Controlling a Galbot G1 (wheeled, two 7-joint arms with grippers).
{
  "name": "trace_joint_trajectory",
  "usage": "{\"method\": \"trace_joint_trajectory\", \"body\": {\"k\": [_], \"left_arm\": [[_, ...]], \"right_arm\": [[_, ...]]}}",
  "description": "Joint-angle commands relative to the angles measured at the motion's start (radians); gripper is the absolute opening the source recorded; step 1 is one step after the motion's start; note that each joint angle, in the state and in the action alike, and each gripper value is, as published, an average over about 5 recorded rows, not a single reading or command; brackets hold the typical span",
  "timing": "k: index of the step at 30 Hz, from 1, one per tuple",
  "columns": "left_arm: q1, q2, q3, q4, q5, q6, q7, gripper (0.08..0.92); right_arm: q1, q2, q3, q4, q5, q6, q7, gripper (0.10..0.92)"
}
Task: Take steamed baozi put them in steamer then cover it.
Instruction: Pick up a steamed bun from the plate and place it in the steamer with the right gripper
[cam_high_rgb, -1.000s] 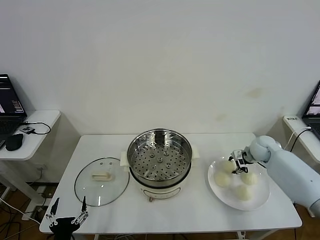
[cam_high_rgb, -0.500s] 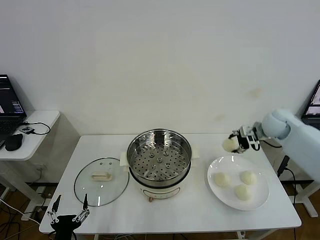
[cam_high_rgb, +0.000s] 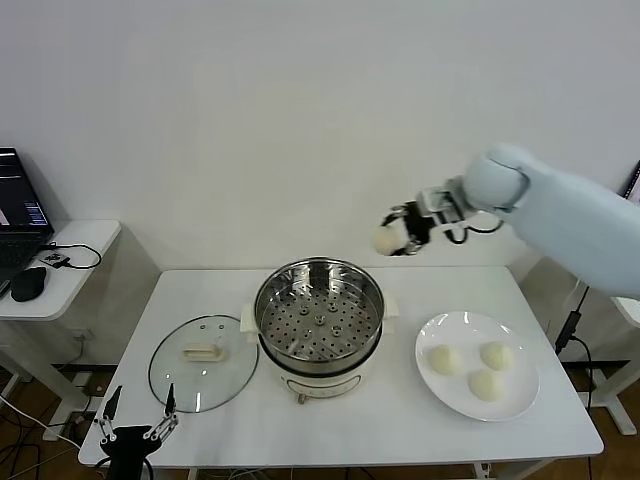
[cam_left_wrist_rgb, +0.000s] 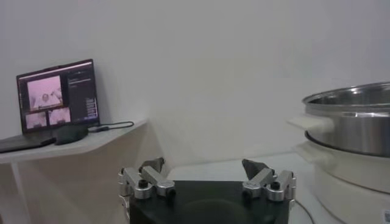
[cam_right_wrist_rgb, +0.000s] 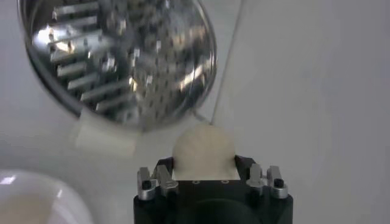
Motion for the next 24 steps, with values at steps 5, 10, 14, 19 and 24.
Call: {"method": "trace_joint_trajectory", "body": {"k": [5,10,14,19,24], "left_arm": [[0.006,-0.007,0.0,-0.007,0.013,-0.003,0.002,0.823],[0.003,-0.019,0.001,-0.005,0.02,-0.003,0.003,0.823],[-0.002,-0.024,0.003,0.0,0.024,-0.002,0.003,0.823],[-0.007,-0.027,0.005,0.005,0.025,-0.002,0.004,0.823],[-0.007,-0.026,0.007,0.01,0.027,-0.004,0.003,0.823]], "right_arm": [[0.025,0.218,-0.169,-0.04,-0.089,0.14,0.027,0.642],[-0.029,0.229,-0.199,-0.077,-0.26,0.221,0.034,0.644],[-0.064,0.23,-0.2,-0.108,-0.357,0.278,0.047,0.645],[-0.098,0.248,-0.176,-0.158,-0.44,0.339,0.08,0.645],[-0.112,0.269,-0.157,-0.197,-0.491,0.385,0.107,0.648]]}}
